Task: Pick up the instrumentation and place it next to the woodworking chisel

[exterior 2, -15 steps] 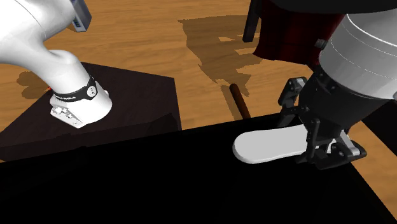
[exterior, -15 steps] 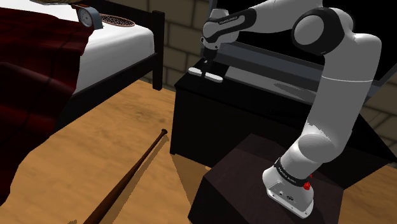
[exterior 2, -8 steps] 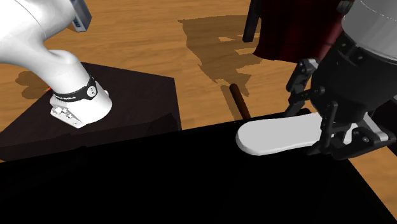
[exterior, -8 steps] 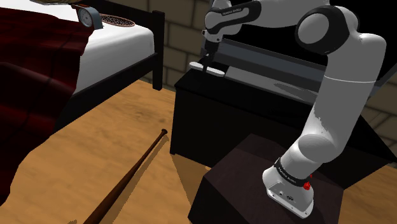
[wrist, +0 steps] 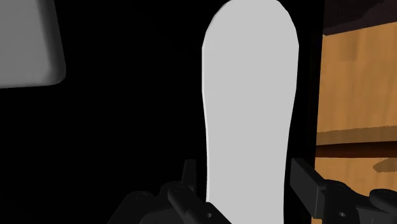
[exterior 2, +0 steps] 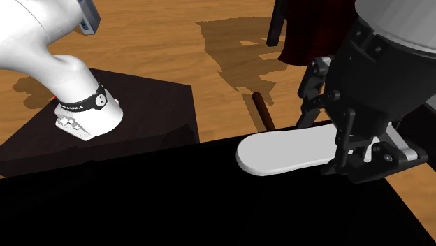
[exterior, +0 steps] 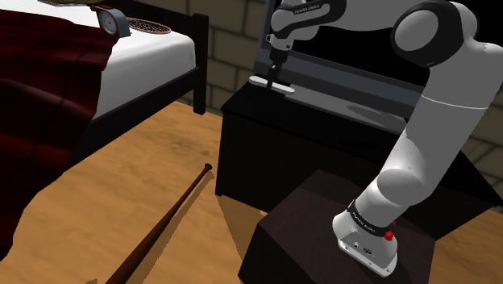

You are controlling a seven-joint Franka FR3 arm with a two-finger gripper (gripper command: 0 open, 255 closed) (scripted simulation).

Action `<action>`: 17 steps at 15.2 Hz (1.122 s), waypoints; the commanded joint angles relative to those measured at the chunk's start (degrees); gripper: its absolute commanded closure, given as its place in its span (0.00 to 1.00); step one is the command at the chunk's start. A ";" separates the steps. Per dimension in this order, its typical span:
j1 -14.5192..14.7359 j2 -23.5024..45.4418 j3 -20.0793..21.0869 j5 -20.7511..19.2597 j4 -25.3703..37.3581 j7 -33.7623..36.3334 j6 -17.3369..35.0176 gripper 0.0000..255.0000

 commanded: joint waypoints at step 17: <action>-9.76 -21.96 -9.67 -4.63 -25.98 -17.48 4.14 1.00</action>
